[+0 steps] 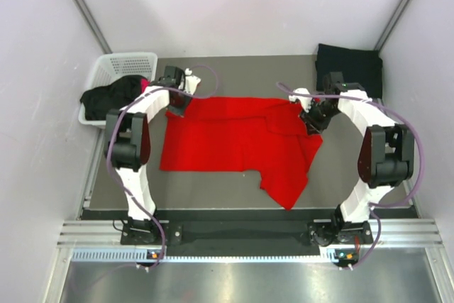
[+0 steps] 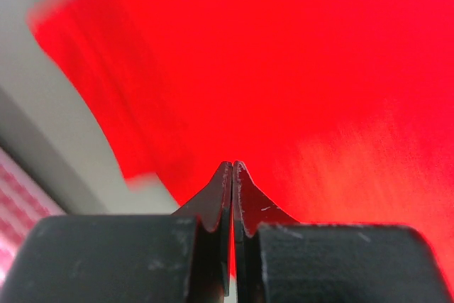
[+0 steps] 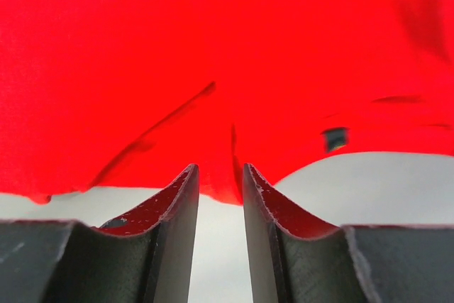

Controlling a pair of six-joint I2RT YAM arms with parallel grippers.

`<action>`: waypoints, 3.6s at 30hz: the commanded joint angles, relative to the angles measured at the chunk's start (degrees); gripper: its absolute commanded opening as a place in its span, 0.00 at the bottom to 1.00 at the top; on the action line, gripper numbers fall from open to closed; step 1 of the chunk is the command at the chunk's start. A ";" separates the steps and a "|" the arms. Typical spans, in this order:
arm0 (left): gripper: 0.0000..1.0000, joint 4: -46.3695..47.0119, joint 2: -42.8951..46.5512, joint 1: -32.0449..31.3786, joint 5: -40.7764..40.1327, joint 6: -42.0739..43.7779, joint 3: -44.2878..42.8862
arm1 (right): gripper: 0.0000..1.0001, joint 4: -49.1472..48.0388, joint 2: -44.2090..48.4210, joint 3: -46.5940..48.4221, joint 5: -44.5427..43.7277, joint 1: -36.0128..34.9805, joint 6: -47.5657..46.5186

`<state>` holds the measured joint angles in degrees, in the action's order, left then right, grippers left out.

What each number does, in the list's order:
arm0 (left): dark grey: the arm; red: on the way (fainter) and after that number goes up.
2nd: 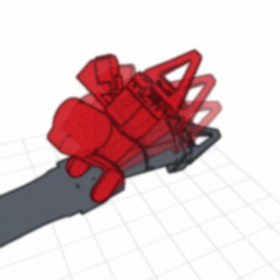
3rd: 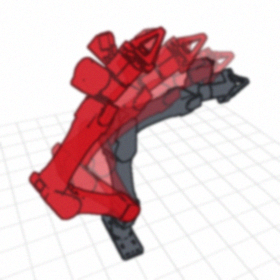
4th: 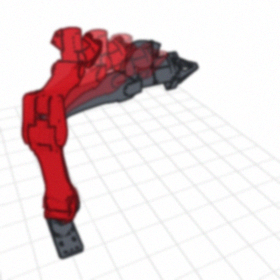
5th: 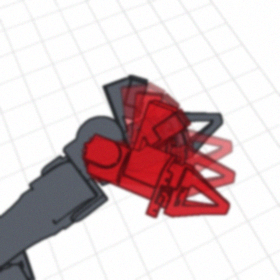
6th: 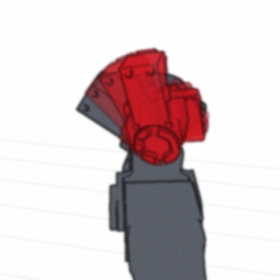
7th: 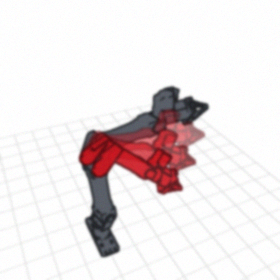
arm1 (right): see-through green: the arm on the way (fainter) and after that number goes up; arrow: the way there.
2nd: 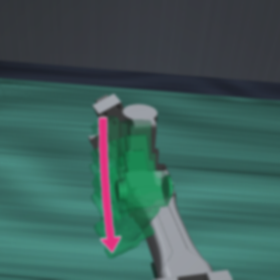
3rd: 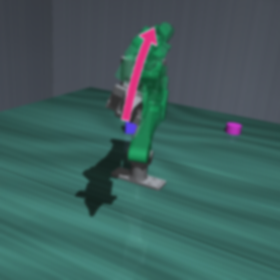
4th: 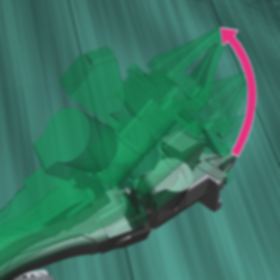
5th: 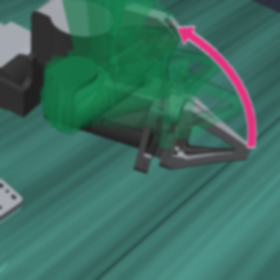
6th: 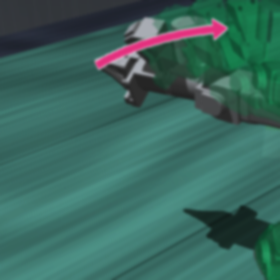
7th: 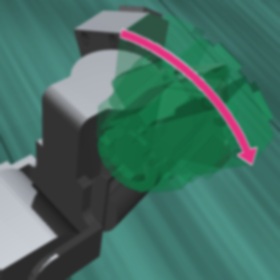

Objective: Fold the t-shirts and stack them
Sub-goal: Fold the tshirt

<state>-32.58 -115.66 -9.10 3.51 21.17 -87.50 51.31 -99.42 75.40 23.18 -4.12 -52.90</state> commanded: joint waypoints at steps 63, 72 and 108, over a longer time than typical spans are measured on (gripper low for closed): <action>0.00 -5.30 -13.89 3.13 8.71 -4.03 -23.32 | 0.39 -4.02 -5.18 13.57 -2.79 -6.94 -4.57; 0.00 -4.86 -8.28 3.13 10.03 -4.64 -18.41 | 0.41 -7.44 -7.28 12.23 -2.08 -19.17 0.69; 0.00 -4.69 -1.68 3.13 6.69 -4.21 -11.28 | 0.44 -7.98 -19.50 16.63 -3.76 -20.49 2.54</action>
<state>-38.94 -121.34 -6.13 10.85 16.60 -99.53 44.25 -118.39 90.11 18.50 -23.97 -50.83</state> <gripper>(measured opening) 0.010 0.437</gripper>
